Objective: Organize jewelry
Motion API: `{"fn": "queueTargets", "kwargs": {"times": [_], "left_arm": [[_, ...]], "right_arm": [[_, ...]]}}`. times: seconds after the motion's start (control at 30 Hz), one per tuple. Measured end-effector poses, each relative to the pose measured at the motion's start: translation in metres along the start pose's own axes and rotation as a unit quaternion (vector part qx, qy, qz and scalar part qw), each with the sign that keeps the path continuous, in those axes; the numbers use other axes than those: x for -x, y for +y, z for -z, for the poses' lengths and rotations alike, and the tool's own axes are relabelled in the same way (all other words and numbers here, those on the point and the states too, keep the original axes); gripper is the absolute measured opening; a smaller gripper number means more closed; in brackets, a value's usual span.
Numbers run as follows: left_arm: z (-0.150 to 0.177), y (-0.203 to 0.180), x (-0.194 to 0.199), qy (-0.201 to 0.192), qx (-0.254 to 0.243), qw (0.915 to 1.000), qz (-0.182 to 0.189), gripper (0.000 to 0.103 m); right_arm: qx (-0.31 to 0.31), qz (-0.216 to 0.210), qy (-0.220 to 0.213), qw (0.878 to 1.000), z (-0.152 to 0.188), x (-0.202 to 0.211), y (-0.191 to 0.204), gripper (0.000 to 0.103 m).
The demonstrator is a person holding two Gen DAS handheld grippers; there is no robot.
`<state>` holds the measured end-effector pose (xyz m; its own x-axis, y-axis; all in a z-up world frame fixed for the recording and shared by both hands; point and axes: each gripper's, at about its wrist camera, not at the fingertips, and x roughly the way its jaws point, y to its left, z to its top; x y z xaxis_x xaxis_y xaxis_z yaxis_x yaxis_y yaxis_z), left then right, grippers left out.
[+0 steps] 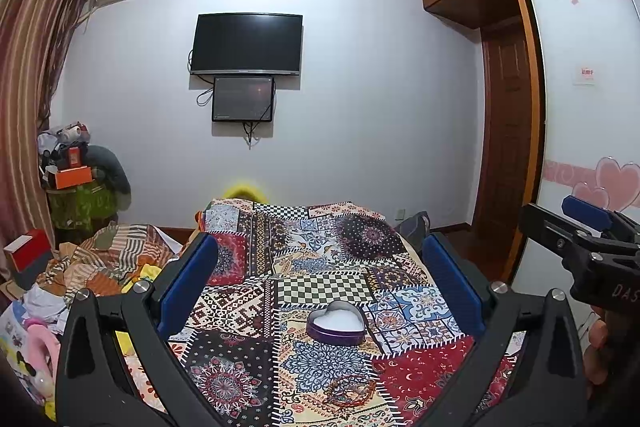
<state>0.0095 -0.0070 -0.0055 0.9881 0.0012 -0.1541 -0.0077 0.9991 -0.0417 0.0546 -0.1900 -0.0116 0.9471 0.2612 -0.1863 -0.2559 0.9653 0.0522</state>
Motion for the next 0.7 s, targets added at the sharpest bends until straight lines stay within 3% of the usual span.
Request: {"fn": "queueTargets", "kwargs": {"times": [0.7], "left_arm": [[0.007, 0.008, -0.01, 0.012, 0.003, 0.9999, -0.001, 0.103]], "right_arm": [[-0.007, -0.001, 0.022, 1.0, 0.01, -0.012, -0.004, 0.102]]}}
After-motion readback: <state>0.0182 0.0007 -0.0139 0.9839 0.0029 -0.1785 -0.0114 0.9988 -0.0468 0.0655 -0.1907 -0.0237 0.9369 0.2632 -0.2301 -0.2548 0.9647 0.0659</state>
